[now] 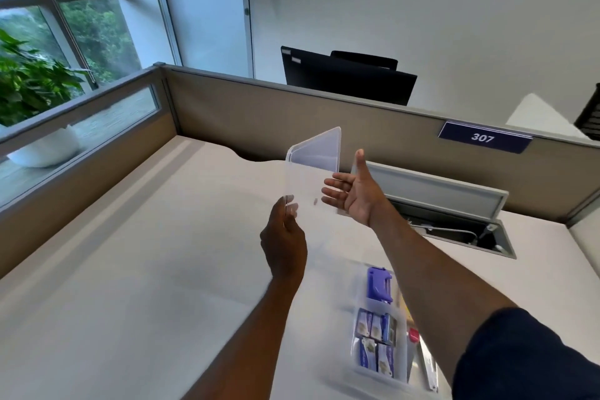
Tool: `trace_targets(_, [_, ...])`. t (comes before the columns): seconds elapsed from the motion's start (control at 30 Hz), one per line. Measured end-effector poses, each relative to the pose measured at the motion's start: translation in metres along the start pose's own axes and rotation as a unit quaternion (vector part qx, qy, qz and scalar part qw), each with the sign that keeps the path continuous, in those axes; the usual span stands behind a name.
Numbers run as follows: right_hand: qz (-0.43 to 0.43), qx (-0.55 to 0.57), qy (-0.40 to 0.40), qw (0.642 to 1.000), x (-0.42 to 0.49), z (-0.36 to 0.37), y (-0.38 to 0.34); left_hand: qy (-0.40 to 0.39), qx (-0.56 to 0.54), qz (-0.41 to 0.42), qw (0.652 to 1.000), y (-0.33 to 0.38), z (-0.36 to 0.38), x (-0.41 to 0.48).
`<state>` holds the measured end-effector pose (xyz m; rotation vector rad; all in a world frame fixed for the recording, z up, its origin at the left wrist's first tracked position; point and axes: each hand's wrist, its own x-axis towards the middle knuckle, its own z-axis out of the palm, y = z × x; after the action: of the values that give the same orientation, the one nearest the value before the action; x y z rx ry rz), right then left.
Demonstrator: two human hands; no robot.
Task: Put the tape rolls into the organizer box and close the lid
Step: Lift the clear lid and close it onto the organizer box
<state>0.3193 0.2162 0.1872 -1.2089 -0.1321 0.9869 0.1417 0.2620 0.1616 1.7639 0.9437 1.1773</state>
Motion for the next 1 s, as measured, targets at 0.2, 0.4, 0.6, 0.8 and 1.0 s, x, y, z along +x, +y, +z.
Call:
trace_targets(0.2, [-0.023, 0.07, -0.029, 0.997, -0.035, -0.034, -0.023, -0.103, 0.101, 0.19, 0.971, 0.006, 0.008, -0.02])
trace_targets(0.4, [0.015, -0.01, 0.078, 0.997, -0.069, -0.071, -0.023, -0.194, 0.135, 0.296, 0.926, 0.0, 0.014, -0.043])
trace_targets(0.6, [0.063, -0.035, 0.119, 0.99, -0.104, -0.122, -0.011, -0.331, 0.12, 0.226, 0.908, -0.009, 0.02, -0.05])
trace_targets(0.8, [0.05, -0.04, 0.132, 0.989, -0.124, -0.156, 0.004, -0.268, 0.263, -0.014, 0.927, -0.039, 0.023, -0.025])
trace_targets(1.0, [0.01, -0.166, 0.276, 0.947, -0.141, -0.188, 0.023, -0.301, -0.101, -0.33, 0.889, -0.036, 0.028, -0.032])
